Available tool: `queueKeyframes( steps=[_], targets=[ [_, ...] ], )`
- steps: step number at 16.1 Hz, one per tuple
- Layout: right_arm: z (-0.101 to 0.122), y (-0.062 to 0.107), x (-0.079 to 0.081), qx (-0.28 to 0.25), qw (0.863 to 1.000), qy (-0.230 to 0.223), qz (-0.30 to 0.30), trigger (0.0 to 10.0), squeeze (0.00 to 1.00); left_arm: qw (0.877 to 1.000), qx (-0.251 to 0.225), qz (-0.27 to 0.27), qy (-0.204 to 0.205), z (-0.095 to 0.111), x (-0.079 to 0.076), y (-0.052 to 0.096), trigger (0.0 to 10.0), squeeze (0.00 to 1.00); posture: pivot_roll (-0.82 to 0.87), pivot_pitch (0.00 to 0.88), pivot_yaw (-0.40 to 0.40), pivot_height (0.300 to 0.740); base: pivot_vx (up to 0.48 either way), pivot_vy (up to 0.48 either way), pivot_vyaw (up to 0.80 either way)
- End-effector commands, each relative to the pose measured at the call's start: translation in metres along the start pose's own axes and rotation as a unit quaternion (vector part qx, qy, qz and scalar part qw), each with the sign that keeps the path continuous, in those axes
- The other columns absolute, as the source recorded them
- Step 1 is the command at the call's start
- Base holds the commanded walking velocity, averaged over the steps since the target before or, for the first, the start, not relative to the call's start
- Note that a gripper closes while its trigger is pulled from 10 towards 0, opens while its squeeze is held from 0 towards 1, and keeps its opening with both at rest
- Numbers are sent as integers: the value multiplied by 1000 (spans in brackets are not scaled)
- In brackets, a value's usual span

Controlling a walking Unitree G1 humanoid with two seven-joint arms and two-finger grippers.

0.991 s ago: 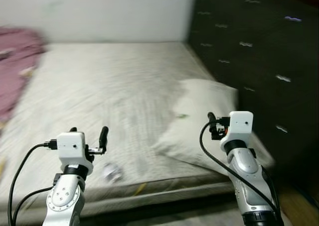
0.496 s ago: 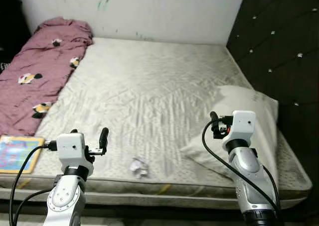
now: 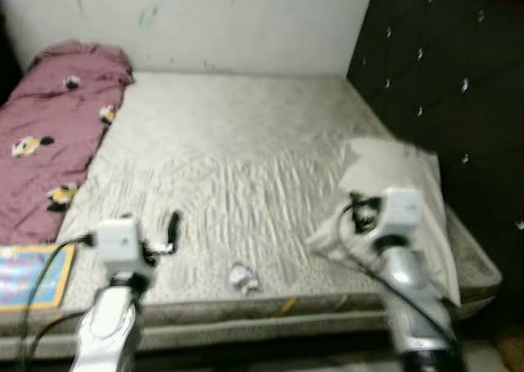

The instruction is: Clean up the room

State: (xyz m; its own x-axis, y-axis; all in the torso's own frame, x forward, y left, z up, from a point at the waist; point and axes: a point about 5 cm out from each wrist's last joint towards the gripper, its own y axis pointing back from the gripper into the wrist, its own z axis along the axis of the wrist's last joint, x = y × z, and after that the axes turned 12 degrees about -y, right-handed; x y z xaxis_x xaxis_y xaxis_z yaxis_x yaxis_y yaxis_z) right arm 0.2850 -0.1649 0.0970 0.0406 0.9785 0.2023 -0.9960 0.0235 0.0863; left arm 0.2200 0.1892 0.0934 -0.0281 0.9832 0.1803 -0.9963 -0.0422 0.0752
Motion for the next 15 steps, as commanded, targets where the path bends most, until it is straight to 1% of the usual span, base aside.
queueKeyframes(
  steps=[1, 6, 9, 11, 15],
  targets=[
    [7, -2, -8, -8, 1000, 8, -10, 10000, 0, 1000, -14, -8, 0, 5, -4, -3, 10000, 0, -18, 0, -76, 740, 0, 0, 0],
    [8, -4, -6, -10, 1000, 14, -4, 10000, 0, 1000, -20, -7, 3, 8, -3, -4, 10000, 0, -22, 0, -72, 740, 0, 0, 0],
    [9, -4, -7, -13, 1000, 17, -8, 10000, 0, 1000, -24, -15, 6, 9, -5, -4, 10000, 0, -21, 0, -73, 740, 0, 0, 635],
    [9, -4, -7, -13, 1000, 17, -8, 10000, 0, 1000, -25, -16, 6, 9, -5, -4, 10000, 0, -24, 0, -70, 740, 253, 0, 631],
    [9, -4, -8, -13, 1000, 12, -14, 10000, 0, 999, -27, -19, 11, 9, -6, -5, 10000, 0, -27, 0, -72, 740, 271, 0, 0]
  ],
)
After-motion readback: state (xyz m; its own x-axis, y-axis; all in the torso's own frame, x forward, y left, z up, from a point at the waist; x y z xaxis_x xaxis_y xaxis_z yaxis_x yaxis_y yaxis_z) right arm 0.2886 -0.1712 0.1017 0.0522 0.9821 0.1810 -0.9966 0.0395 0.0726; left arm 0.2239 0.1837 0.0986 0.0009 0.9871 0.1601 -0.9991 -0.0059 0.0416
